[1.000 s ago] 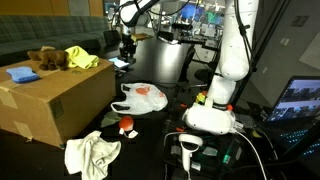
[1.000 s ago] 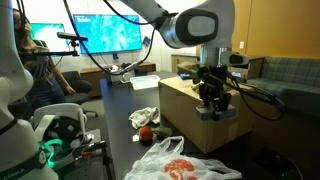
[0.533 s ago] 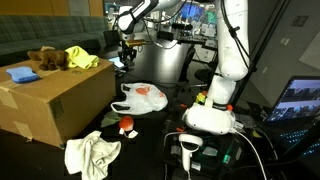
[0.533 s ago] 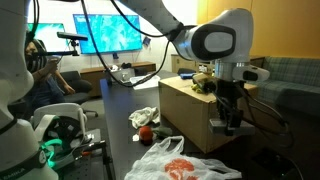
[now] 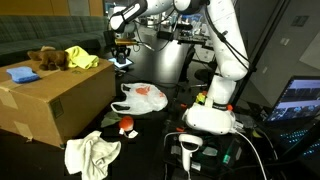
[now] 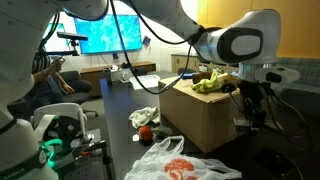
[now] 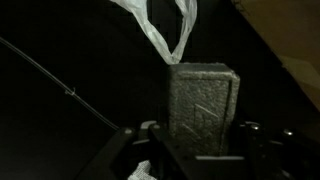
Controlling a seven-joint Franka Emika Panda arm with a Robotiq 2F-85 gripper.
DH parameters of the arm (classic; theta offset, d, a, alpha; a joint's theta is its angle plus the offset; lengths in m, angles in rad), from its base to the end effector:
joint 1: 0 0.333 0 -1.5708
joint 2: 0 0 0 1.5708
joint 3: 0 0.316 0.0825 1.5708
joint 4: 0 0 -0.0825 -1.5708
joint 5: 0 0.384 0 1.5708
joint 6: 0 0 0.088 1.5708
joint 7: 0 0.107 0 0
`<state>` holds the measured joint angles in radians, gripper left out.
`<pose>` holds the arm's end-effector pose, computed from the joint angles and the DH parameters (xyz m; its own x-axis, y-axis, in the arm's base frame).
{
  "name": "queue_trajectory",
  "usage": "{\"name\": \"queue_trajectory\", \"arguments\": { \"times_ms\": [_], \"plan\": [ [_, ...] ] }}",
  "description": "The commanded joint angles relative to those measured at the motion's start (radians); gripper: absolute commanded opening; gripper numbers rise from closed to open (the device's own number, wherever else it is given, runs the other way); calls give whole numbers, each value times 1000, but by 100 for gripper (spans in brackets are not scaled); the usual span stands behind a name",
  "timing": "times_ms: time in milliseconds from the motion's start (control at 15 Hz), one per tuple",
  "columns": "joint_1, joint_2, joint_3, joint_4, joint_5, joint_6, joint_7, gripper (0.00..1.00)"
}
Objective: Put all the objects from the box on the table, and then put all the objects that were on the table on the box
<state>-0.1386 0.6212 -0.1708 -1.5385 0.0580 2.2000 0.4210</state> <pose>0.6811 -0.1958 0.2988 0.7444 -0.6645 0.0659 -0.6670 -0.7446 0.0259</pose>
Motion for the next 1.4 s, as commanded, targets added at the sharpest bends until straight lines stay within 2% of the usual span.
{"name": "queue_trajectory", "arguments": {
  "times_ms": [0, 133, 533, 867, 1200, 1333],
  "plan": [
    [10, 74, -26, 138, 5, -56, 81, 88],
    [18, 80, -35, 152, -6, -61, 110, 100],
    [76, -27, -52, 59, -69, -38, 116, 100],
    [167, -149, -56, 13, -192, -39, 151, 100],
    [227, -189, -7, 57, -277, -78, 118, 100],
    [232, -188, 26, 76, -274, -81, 52, 100]
  ]
}}
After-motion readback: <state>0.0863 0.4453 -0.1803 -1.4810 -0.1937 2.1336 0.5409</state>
